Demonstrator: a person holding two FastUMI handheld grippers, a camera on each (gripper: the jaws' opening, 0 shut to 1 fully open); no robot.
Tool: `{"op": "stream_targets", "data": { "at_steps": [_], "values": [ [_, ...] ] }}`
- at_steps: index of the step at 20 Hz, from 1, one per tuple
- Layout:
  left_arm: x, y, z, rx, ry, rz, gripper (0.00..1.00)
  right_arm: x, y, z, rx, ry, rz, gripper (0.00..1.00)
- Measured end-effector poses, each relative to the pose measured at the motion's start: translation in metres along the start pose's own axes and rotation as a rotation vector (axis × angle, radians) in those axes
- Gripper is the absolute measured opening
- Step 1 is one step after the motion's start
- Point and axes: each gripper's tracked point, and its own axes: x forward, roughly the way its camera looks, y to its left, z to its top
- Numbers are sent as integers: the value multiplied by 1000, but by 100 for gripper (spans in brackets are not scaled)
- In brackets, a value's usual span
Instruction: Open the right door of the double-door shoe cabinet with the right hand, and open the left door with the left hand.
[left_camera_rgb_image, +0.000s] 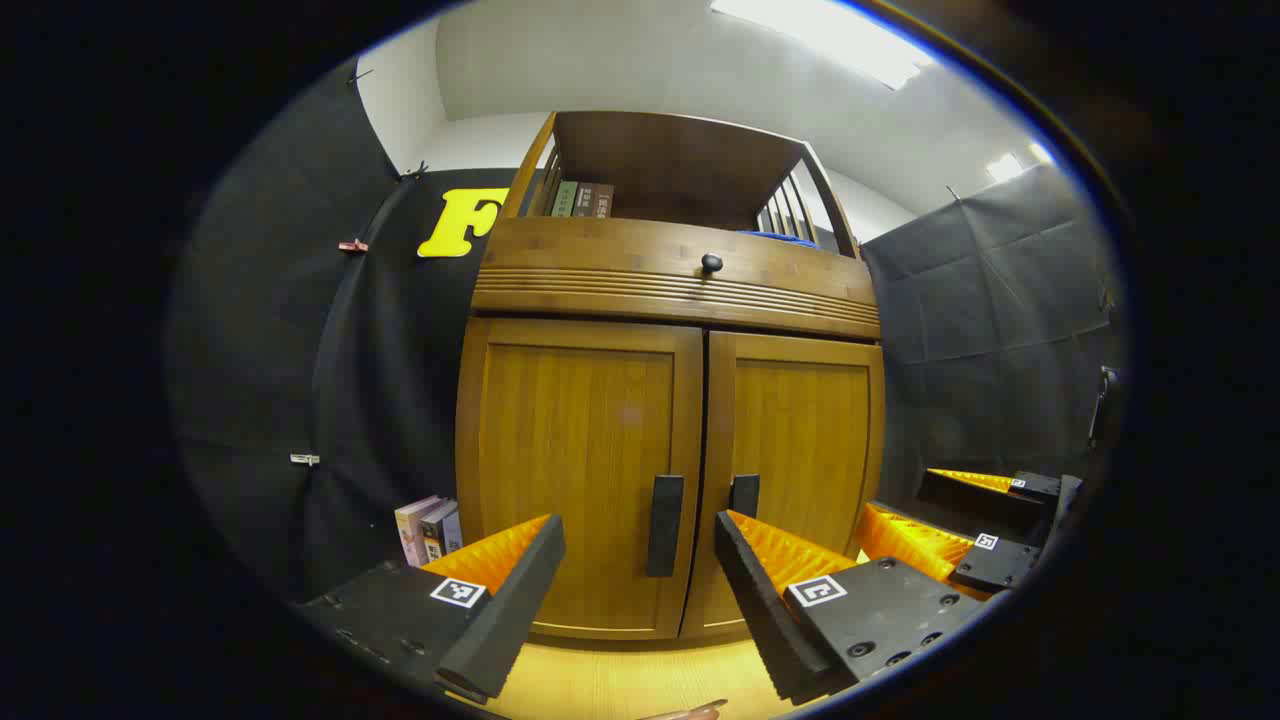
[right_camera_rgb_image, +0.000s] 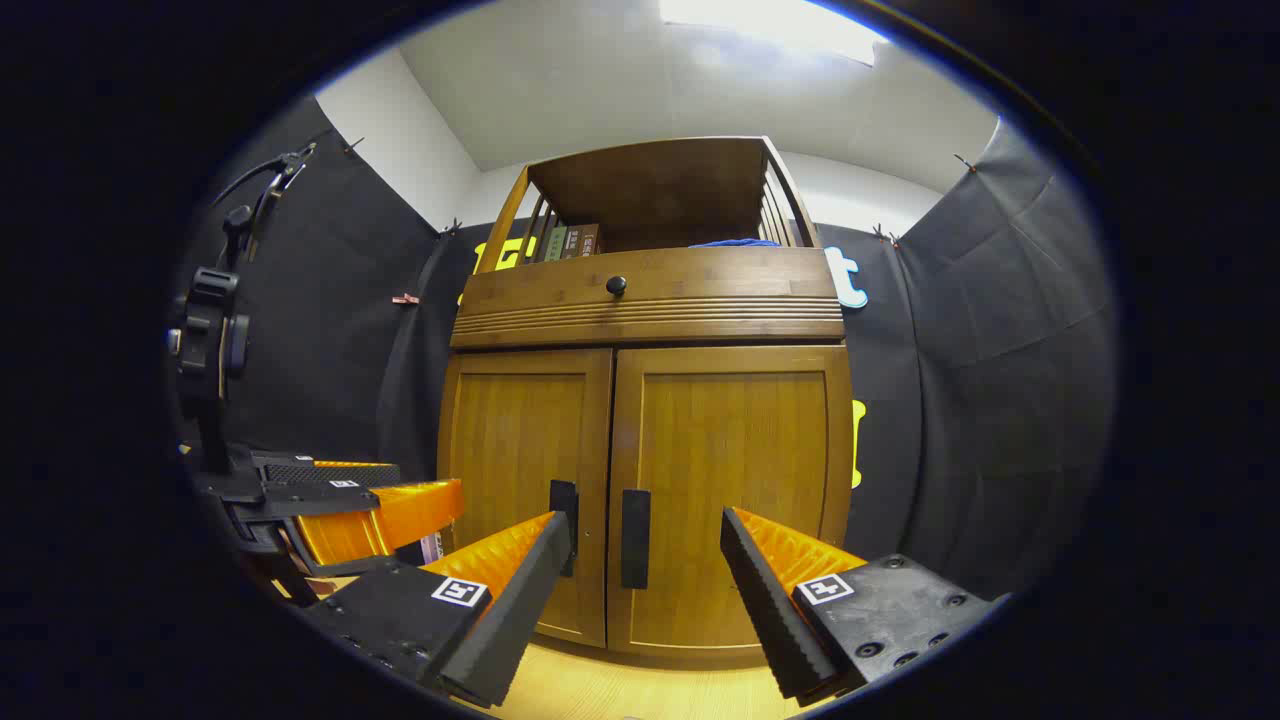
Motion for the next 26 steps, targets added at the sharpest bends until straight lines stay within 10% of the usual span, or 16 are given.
{"op": "stream_targets", "data": {
  "at_steps": [26],
  "values": [
    [13, 1, -17, -3, 72, 30, 94, -2, -3, -1, 30, -2, 11, 96]
  ]
}}
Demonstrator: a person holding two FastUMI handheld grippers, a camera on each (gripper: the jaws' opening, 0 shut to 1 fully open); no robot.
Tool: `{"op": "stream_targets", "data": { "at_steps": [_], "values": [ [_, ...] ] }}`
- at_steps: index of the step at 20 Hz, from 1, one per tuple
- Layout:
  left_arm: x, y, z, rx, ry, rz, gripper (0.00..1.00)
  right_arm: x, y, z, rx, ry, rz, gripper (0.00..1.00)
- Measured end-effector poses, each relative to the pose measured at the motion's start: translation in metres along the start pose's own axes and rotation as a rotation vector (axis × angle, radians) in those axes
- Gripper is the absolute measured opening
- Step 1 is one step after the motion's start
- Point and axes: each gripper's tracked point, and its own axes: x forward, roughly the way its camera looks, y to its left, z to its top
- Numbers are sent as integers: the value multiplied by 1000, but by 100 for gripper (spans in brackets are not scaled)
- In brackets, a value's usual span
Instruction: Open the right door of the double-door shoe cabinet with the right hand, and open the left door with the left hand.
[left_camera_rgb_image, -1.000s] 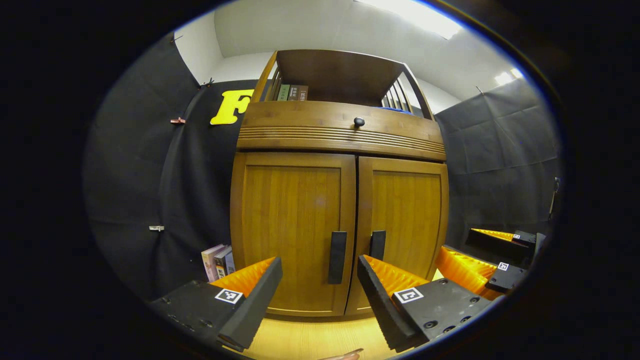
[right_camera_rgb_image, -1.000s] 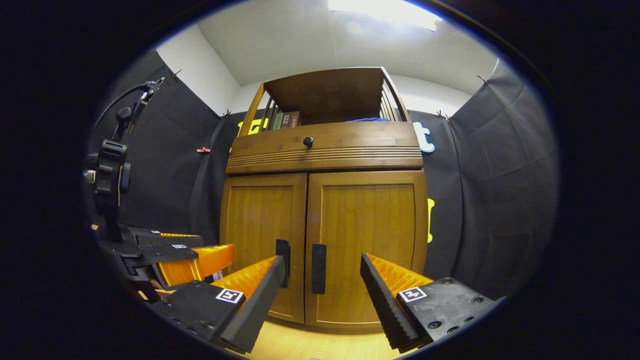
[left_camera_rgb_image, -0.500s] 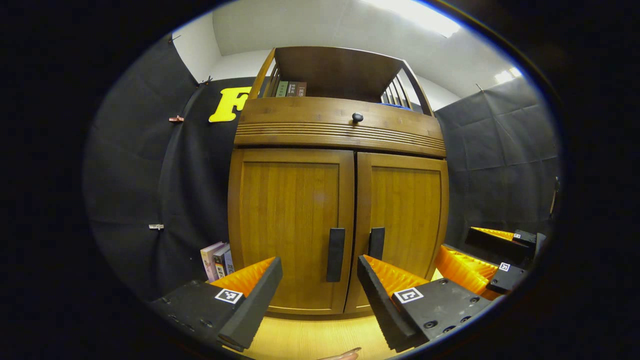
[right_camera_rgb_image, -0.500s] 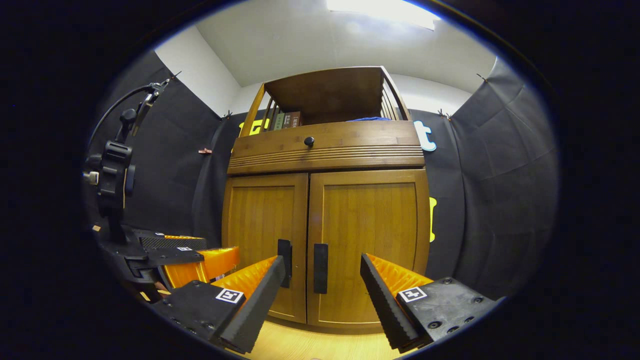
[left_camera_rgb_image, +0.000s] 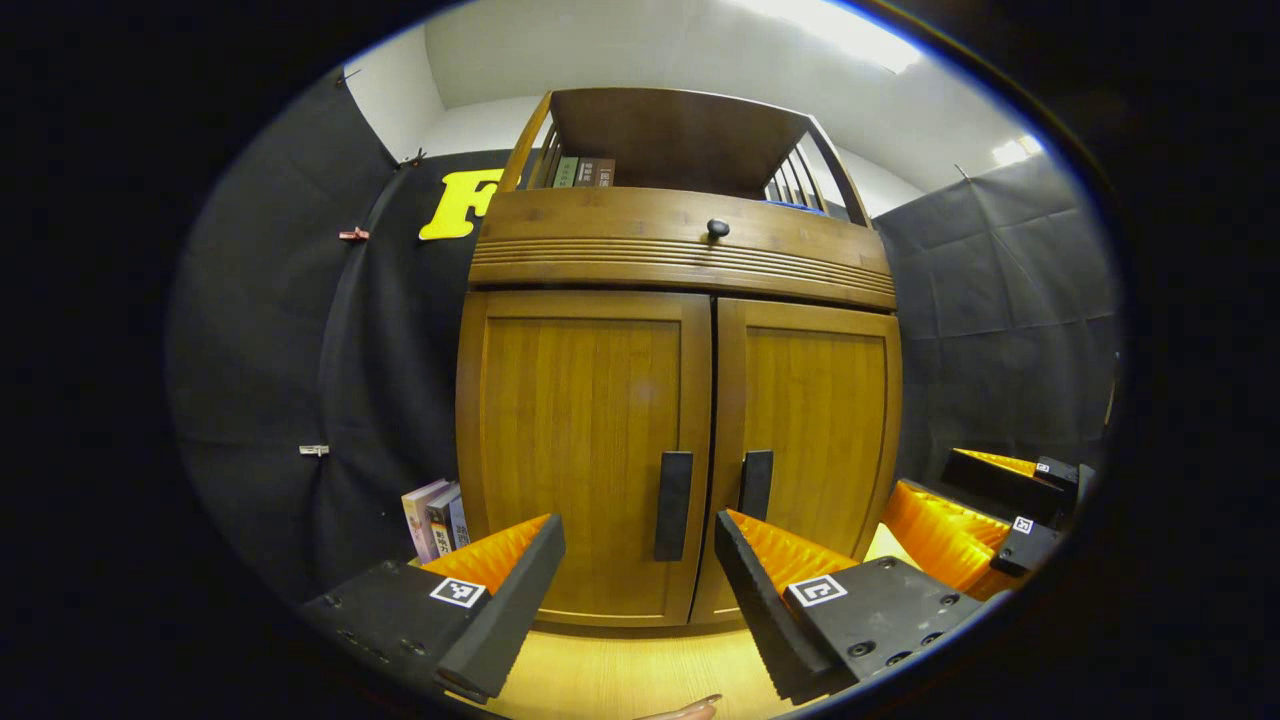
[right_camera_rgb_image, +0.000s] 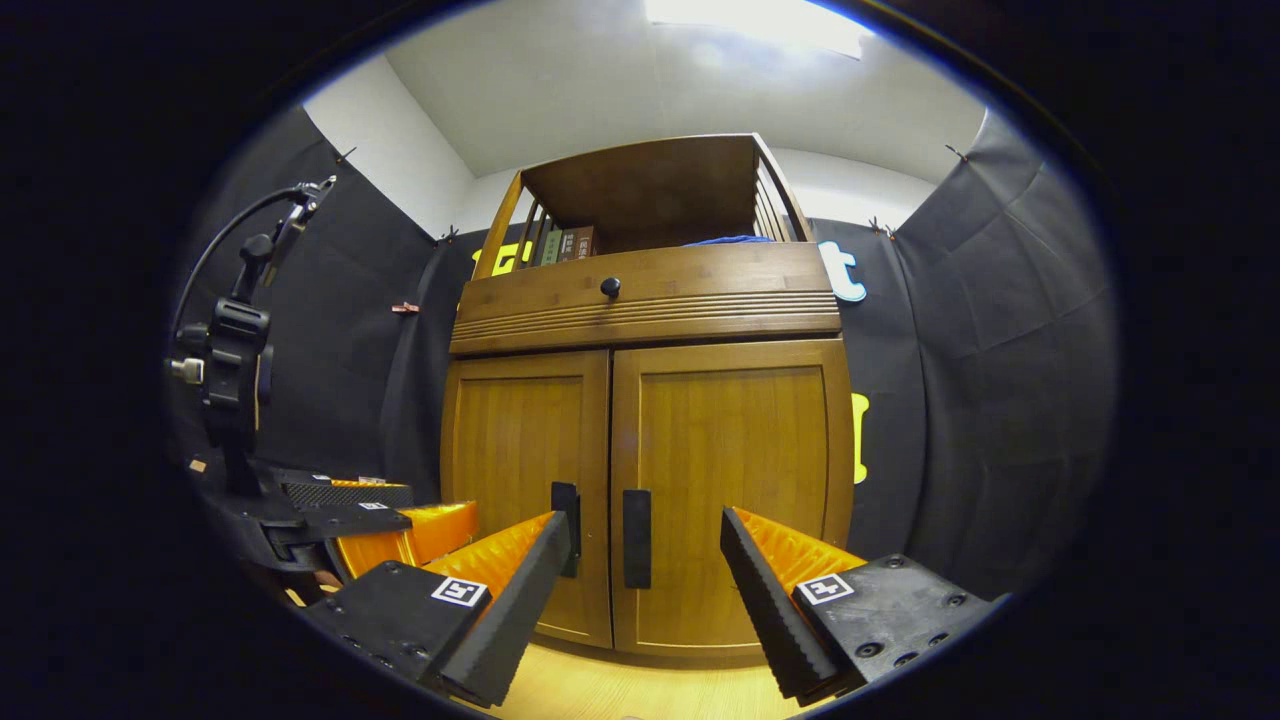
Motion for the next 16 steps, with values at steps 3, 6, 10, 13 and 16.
{"op": "stream_targets", "data": {
  "at_steps": [3, 6, 10, 13, 16],
  "values": [
    [0, 5, 2, -4, 0, 10, 94, 2, 0, -1, -1, 3, -1, 96],
    [-2, 3, 6, 1, -23, -7, 92, 3, 0, -2, 3, 4, -4, 96],
    [-10, 3, 11, -6, -56, -42, 92, 13, 3, -2, 7, -6, -7, 96],
    [-15, 9, 16, 6, -76, -34, 92, 25, 8, -4, 3, -20, 9, 96],
    [-18, 12, 20, 9, -98, -40, 94, 43, 11, -11, 1, -26, 8, 96]
  ]
}}
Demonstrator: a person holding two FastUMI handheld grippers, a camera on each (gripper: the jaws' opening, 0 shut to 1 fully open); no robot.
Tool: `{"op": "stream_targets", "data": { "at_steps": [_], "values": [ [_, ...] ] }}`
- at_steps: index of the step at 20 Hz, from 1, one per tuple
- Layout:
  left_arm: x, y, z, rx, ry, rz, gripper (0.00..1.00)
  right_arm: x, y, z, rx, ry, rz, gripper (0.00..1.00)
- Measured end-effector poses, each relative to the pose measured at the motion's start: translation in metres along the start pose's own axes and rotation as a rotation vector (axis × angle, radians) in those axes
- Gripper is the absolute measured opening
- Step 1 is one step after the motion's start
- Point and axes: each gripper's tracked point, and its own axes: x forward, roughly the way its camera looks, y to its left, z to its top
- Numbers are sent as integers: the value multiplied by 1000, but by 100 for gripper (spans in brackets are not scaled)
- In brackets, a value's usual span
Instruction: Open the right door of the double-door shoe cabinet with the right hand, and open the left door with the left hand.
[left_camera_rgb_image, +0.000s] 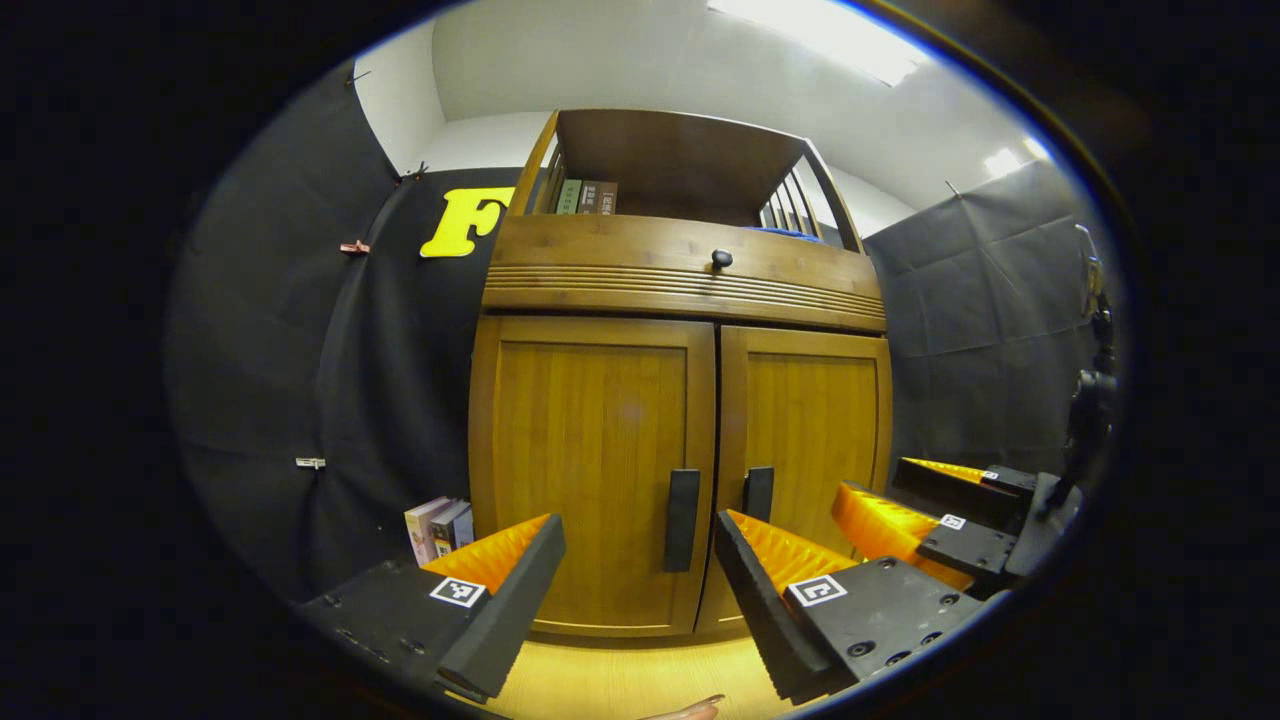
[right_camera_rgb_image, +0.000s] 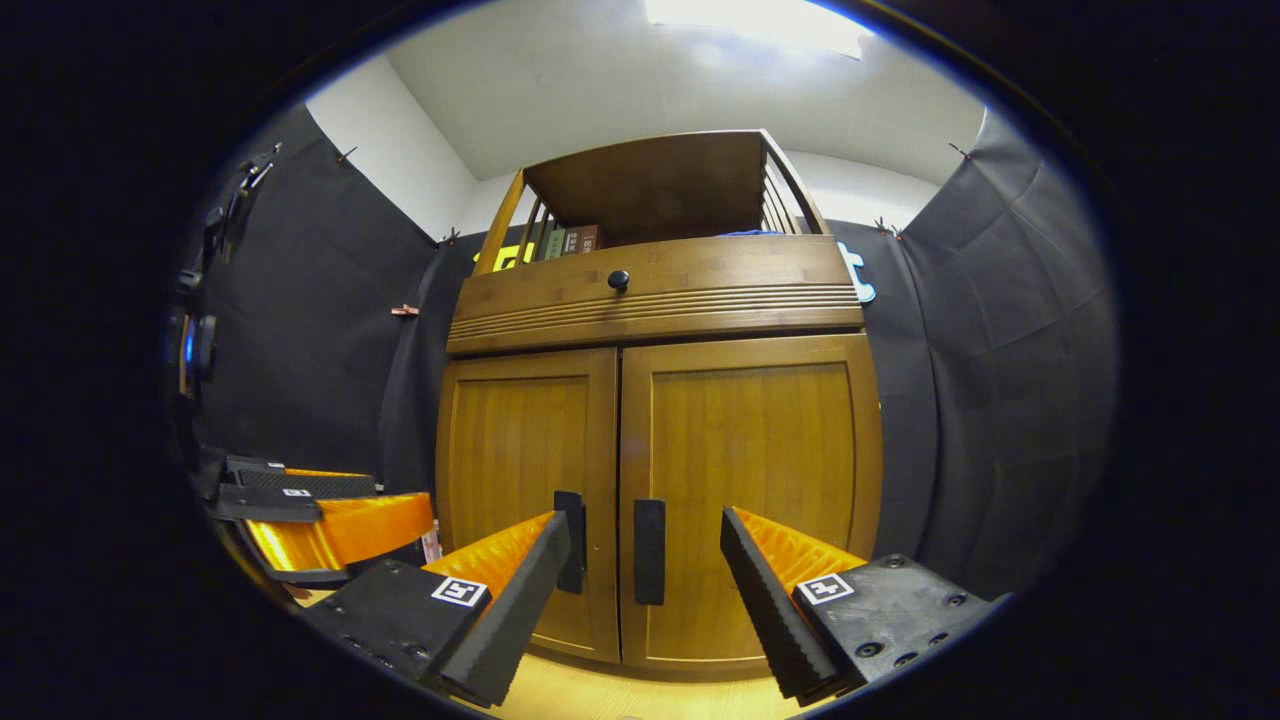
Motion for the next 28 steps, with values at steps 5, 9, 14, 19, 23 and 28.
{"op": "stream_targets", "data": {
  "at_steps": [5, 9, 14, 19, 23, 28],
  "values": [
    [-7, 5, 5, 1, -29, -19, 94, 30, 3, -24, -19, 30, -5, 97],
    [-6, 10, 7, -3, -47, -22, 94, 57, -3, -38, -56, 19, -28, 96],
    [-1, 13, 2, -10, -37, -35, 94, 84, -1, -68, -60, 52, -36, 96],
    [3, 20, -5, -20, -27, -43, 94, 102, -2, -80, -83, 43, -65, 96],
    [6, 29, -11, -30, -9, -37, 94, 114, -6, -101, -81, 96, -73, 89],
    [12, 40, -22, -37, 24, -11, 94, 120, -3, -127, -50, 171, -72, 68]
  ]
}}
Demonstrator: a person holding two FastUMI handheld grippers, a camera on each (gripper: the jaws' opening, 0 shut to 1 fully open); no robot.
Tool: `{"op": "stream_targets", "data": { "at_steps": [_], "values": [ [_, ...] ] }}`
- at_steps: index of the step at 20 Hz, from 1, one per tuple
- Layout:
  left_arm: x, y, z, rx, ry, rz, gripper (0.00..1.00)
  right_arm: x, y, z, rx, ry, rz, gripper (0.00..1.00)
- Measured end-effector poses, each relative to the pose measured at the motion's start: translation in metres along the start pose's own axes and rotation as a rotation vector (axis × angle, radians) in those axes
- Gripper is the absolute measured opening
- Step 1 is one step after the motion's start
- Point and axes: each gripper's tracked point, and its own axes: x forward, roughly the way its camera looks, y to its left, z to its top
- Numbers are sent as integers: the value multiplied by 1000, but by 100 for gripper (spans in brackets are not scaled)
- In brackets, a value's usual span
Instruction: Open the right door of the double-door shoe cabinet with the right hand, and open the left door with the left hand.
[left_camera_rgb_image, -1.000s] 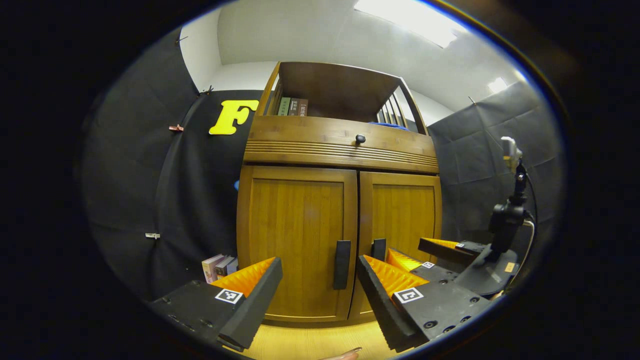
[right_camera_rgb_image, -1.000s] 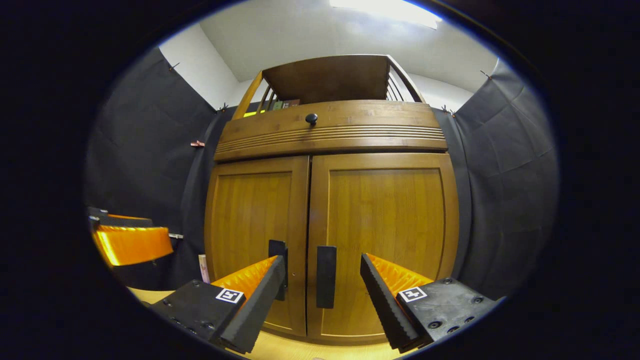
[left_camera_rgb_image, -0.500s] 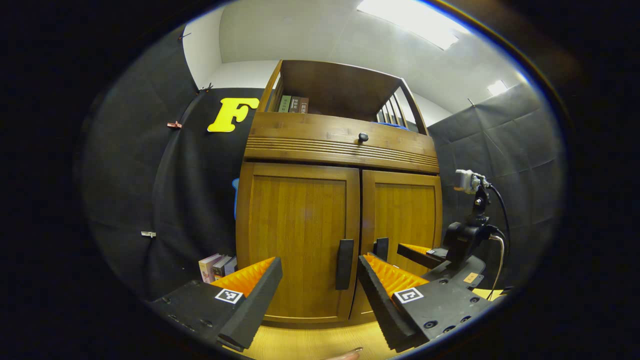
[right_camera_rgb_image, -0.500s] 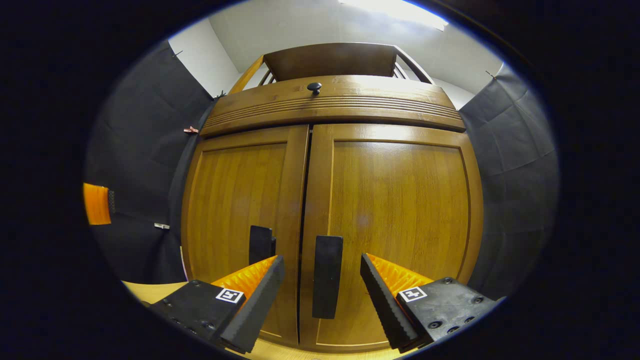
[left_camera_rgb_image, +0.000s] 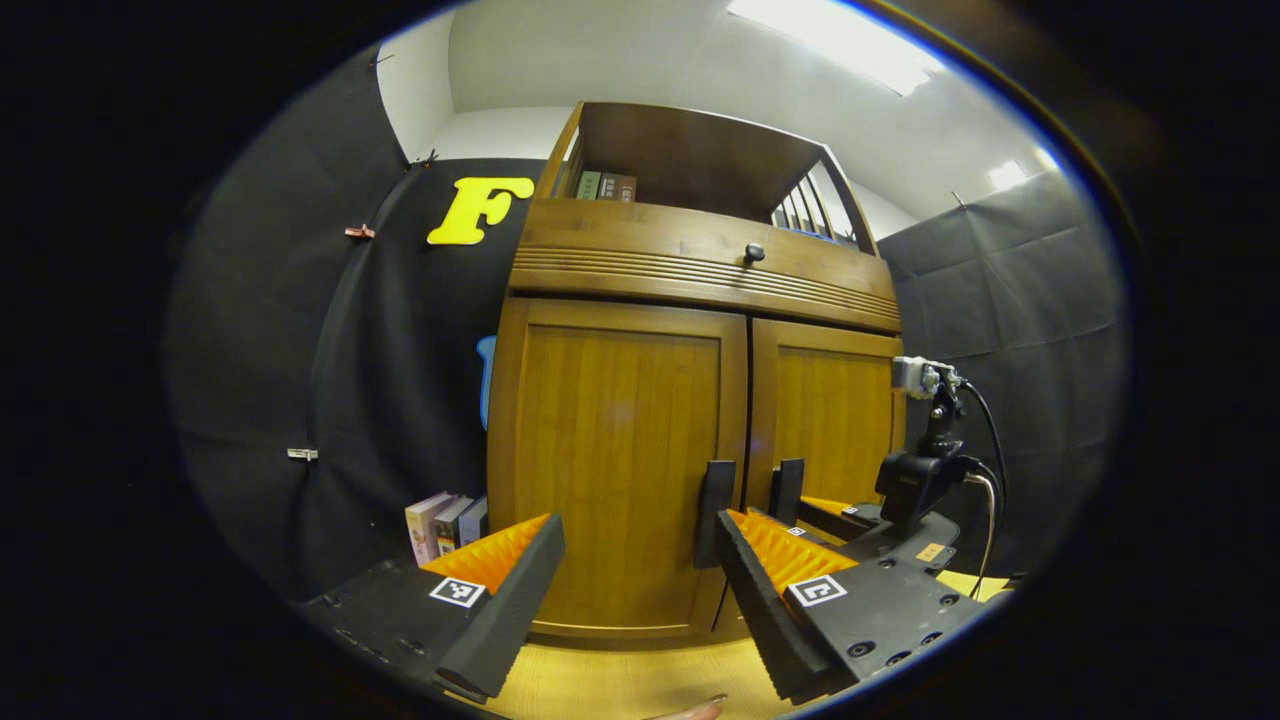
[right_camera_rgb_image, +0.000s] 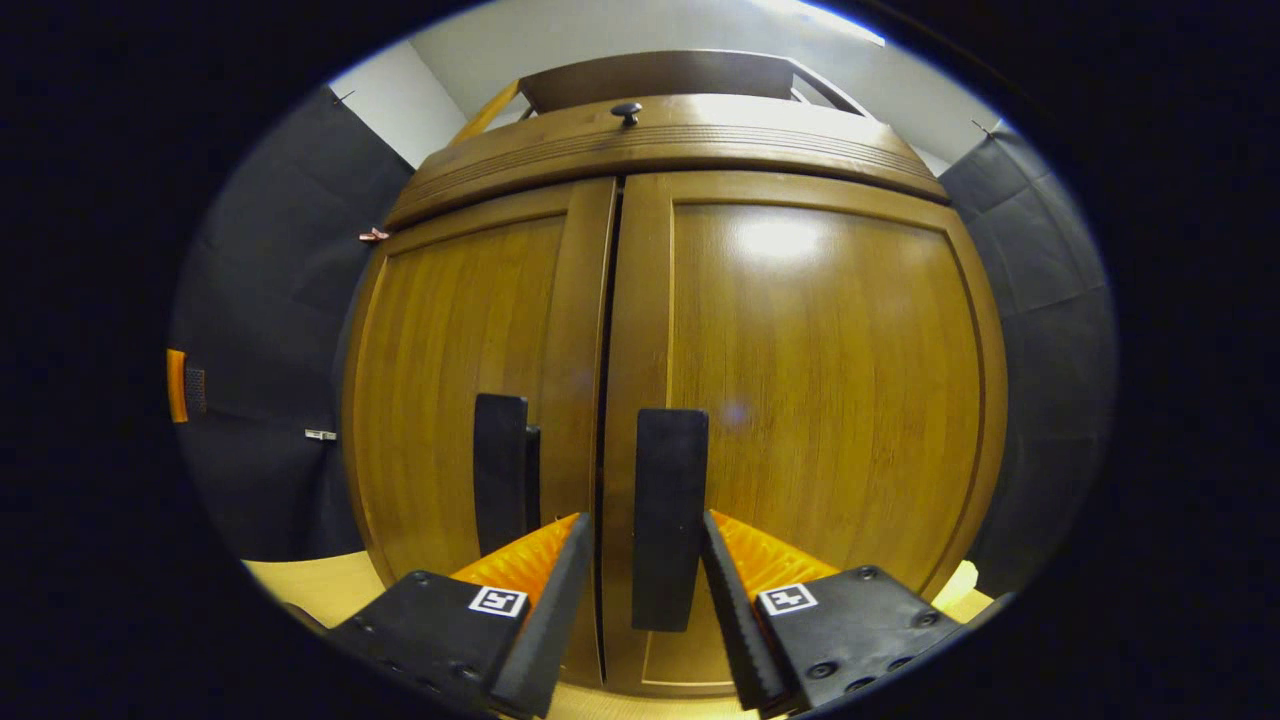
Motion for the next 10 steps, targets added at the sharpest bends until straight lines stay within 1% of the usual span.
{"op": "stream_targets", "data": {
  "at_steps": [1, 2, 3, 5, 6, 7, 8, 9, 10],
  "values": [
    [0, 1, 0, -4, 3, -1, 94, 2, -4, -4, 2, 11, -16, 62],
    [0, 1, -1, -7, 4, -1, 94, 4, -6, -6, 6, 14, -24, 61],
    [-1, 2, -1, -8, 4, 1, 94, 3, -10, -5, 21, 17, -33, 45],
    [0, 6, -1, -7, 6, 11, 94, 3, -8, -6, 34, 19, -34, 32],
    [-1, 6, -3, -8, 7, 15, 94, 3, -8, -6, 26, 17, -30, 37],
    [-1, 7, -2, -10, 8, 18, 94, 2, -9, -4, 12, 11, -27, 29],
    [-2, 6, -3, -12, 10, 19, 94, 0, -9, -3, 2, 9, -23, 24],
    [-3, 6, -4, -14, 12, 21, 94, -2, -8, -4, -1, 10, -14, 24],
    [-2, 7, -5, -13, 14, 24, 92, -7, -7, -4, 3, 15, 0, 29]
  ]
}}
